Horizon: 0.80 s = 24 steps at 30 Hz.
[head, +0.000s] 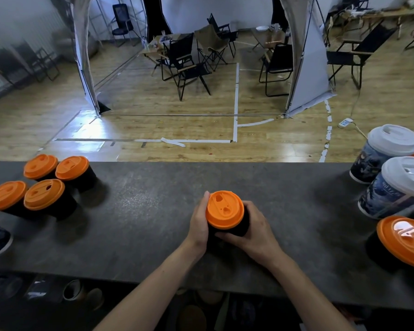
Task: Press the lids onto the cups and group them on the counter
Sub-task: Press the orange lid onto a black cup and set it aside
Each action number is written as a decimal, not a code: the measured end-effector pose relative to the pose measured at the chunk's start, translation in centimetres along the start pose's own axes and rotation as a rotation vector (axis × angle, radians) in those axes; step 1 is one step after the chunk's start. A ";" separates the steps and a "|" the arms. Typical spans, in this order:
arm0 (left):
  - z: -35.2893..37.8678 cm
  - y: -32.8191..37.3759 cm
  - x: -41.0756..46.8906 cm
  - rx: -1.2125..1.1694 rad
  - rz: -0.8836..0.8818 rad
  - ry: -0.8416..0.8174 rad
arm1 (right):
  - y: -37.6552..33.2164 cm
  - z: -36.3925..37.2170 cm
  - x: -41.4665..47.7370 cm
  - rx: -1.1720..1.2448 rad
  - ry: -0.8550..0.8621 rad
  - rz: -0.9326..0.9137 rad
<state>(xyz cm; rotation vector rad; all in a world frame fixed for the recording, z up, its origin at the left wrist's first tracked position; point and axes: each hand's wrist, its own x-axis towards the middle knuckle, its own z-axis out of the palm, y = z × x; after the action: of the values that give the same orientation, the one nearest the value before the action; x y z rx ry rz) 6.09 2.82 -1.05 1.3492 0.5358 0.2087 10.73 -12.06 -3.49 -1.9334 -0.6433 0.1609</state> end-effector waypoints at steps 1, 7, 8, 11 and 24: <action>-0.3 0.3 0.0 0.000 -0.007 -0.053 | 0.0 -0.1 0.0 -0.010 -0.006 -0.007; -0.3 0.7 -0.1 0.013 0.002 -0.106 | -0.3 -0.1 -0.1 -0.037 -0.043 -0.089; 0.0 0.5 -0.3 0.013 0.012 -0.074 | -0.3 0.0 -0.1 -0.023 -0.042 -0.080; 0.4 -0.3 -0.8 0.040 0.051 0.055 | -0.2 0.1 -0.1 0.008 -0.018 -0.033; 0.2 0.6 -0.1 0.025 0.041 0.078 | -0.3 0.1 -0.2 -0.003 -0.035 -0.079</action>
<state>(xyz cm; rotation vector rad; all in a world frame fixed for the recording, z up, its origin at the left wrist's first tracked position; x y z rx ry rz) 6.19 2.68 -0.38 1.3810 0.5778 0.2900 10.43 -11.98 -3.32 -1.9087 -0.7423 0.1444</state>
